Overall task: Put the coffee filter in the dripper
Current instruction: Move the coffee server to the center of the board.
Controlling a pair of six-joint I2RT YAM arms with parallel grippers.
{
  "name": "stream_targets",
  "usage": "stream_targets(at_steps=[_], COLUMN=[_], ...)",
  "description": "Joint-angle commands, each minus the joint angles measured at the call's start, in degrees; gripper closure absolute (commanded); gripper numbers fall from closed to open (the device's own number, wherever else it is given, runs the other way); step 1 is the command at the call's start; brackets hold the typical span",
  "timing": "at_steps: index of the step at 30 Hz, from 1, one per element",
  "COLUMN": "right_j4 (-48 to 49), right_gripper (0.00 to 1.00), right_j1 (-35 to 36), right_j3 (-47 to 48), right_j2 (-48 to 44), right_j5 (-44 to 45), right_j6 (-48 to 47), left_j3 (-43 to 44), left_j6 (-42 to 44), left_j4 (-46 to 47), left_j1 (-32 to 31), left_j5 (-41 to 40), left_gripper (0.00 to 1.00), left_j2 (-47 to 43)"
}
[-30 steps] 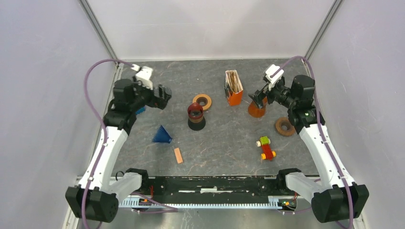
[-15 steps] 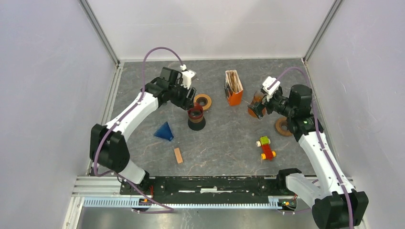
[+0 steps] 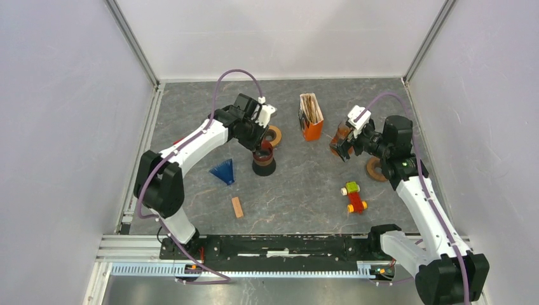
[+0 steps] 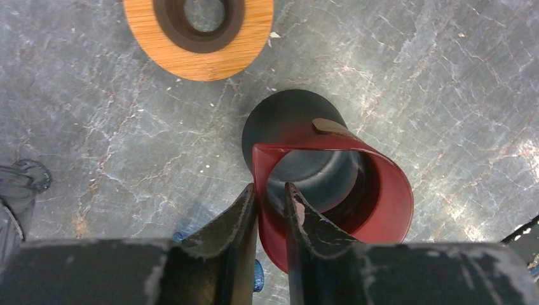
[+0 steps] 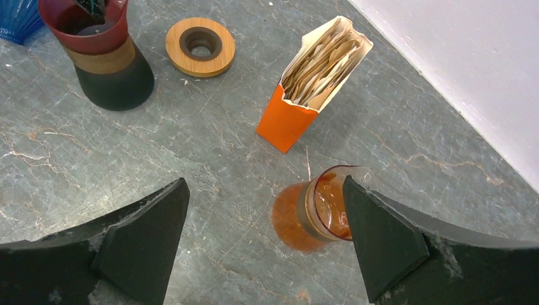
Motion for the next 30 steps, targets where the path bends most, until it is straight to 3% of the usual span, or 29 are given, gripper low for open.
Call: stream_targets(at_steps=[1,5,16,25,30], right_j4=[1.2,1.0,0.6,1.2,1.4], right_gripper=[0.02,0.02,0.02,0.02,0.02], right_j1=[0.2,0.2,0.2,0.2,0.2], right_j3=[-0.2,-0.3,-1.2,-2.5,-3.0], right_j2=[-1.2,-1.3,-2.8,-3.0,-3.1], right_j5=[0.8,0.8,1.2,1.3,1.4], right_j6=[-0.9,-1.0,-1.4,-1.5,-1.4], left_j3=[2.2,0.2,-2.9,-3.8,-2.4], left_j6=[1.1,0.8,-1.5,-1.3,-0.4], left_j4=[-2.2,-2.7,1.0,1.8,0.5], left_j1=[-2.5,-6.4,-17.3,-18.2,-18.2], left_j5=[2.3,5.1,1.0,-0.5,-0.7], left_gripper=[0.76,0.91,0.96,0.55,0.16], left_j2=[-0.3,-2.5,-2.7,-5.4,-9.0])
